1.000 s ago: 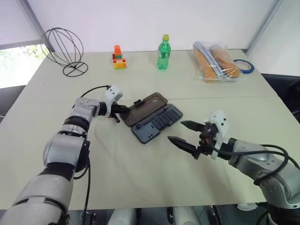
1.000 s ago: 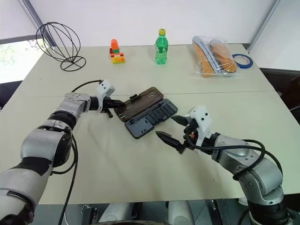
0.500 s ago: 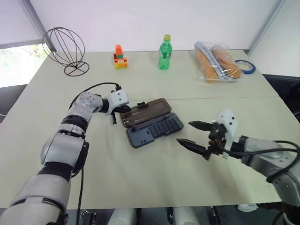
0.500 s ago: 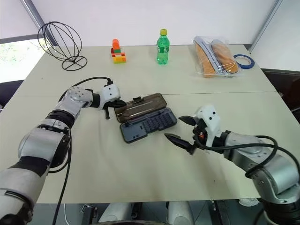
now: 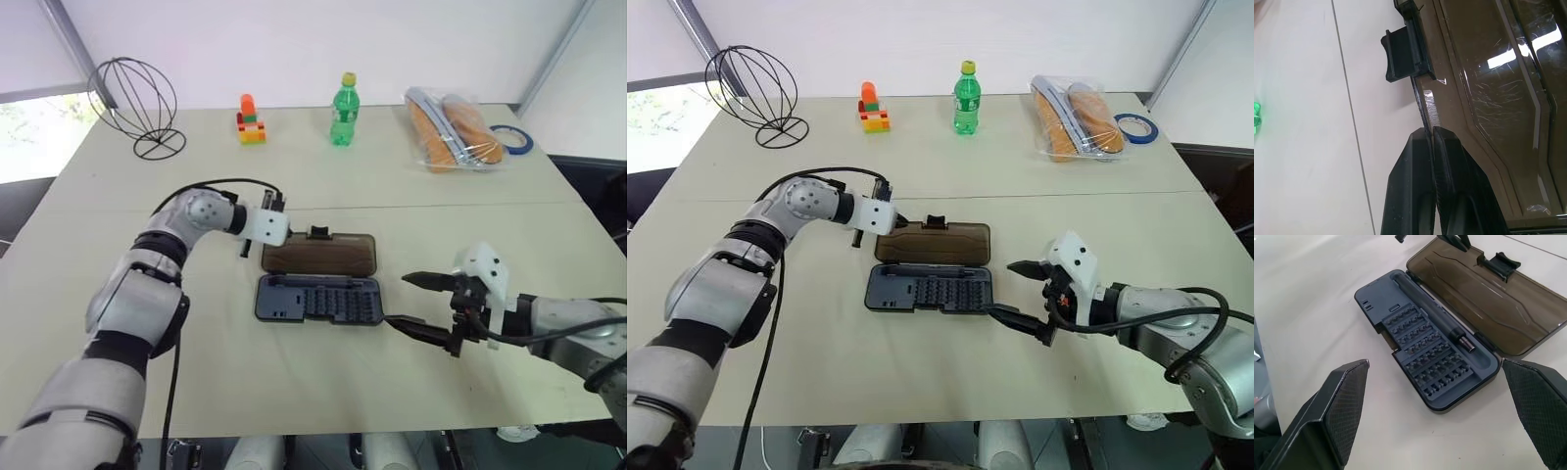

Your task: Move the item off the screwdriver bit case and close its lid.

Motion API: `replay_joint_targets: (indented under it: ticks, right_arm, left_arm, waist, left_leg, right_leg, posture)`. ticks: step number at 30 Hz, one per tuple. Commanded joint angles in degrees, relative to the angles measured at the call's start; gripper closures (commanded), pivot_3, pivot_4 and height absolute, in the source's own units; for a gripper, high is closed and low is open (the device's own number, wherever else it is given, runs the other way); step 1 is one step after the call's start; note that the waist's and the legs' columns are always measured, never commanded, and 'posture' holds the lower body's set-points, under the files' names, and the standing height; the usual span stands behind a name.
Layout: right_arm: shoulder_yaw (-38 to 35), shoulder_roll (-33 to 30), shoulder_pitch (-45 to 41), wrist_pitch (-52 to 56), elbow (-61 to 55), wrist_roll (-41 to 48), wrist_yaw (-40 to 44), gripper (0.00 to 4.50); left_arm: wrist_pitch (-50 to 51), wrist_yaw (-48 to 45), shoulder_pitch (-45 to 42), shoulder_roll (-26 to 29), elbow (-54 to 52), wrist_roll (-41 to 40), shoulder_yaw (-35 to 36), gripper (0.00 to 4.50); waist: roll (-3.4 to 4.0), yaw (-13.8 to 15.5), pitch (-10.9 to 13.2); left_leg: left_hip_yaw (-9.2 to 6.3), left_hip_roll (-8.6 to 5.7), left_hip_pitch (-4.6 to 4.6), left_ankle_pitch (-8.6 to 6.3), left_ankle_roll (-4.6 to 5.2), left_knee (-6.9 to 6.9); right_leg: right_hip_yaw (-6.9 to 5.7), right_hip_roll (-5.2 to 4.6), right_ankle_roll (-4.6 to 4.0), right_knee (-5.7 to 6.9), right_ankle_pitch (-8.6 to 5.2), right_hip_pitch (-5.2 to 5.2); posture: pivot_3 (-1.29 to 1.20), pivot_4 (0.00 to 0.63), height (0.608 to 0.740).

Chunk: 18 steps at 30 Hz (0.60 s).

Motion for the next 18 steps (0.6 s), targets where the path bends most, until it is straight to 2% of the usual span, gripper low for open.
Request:
replay_joint_targets:
  ticks: [1, 6, 14, 17, 18]
  right_arm:
    - [-0.2, 0.6, -1.1, -0.7, -0.8, 0.6, -0.3, 0.00]
    - [0.9, 1.1, -1.7, -1.3, 0.1, -0.1, -0.7, 0.00]
    - [2.3, 2.1, -3.5, -1.9, 1.6, -1.4, -0.6, 0.00]
    - [2.6, 2.3, -4.0, -2.1, 2.1, -1.7, -0.5, 0.00]
    - [2.6, 2.4, -4.1, -2.2, 2.2, -1.8, -0.5, 0.00]
  left_arm:
    - [2.2, -4.1, 0.0, -0.9, 0.5, -0.6, 0.4, 4.45]
    - [4.9, -9.1, 0.4, -0.4, 0.1, -2.9, 2.5, 4.45]
    - [6.7, -10.0, 1.0, 0.0, -0.1, -3.2, 3.3, 4.45]
    - [7.5, -9.3, 1.1, 0.2, 0.0, -2.9, 3.2, 3.55]
    - [7.8, -9.0, 1.0, 0.3, -0.1, -2.8, 3.2, 3.09]
  waist:
    - [0.00, 0.0, 0.0]
    - [0.00, 0.0, 0.0]
    - [0.00, -0.1, 0.0]
    - [0.00, -0.1, 0.0]
    - [-0.03, -0.1, 0.0]
  left_leg:
    - [0.00, 0.00, 0.00, 0.00, 0.00, 0.01]
    - [0.00, 0.00, 0.00, 0.00, 0.01, 0.03]
    - [0.01, 0.00, 0.01, 0.00, 0.01, 0.04]
    - [0.01, 0.00, 0.02, 0.00, 0.01, 0.05]
    - [0.01, 0.00, 0.02, 0.00, 0.01, 0.05]
  right_leg:
    - [0.00, 0.00, 0.00, 0.00, 0.00, 0.00]
    - [-0.01, 0.01, 0.00, 0.03, 0.00, 0.01]
    - [0.00, 0.02, 0.00, 0.08, 0.00, 0.00]
    - [0.00, 0.02, 0.00, 0.09, 0.00, 0.00]
    - [0.00, 0.02, 0.00, 0.10, 0.00, 0.00]
  posture:
    - [0.00, 0.150, 0.740]
    - [0.00, 0.150, 0.740]
    - [0.00, 0.150, 0.740]
    - [0.00, 0.150, 0.740]
    - [0.00, 0.150, 0.740]
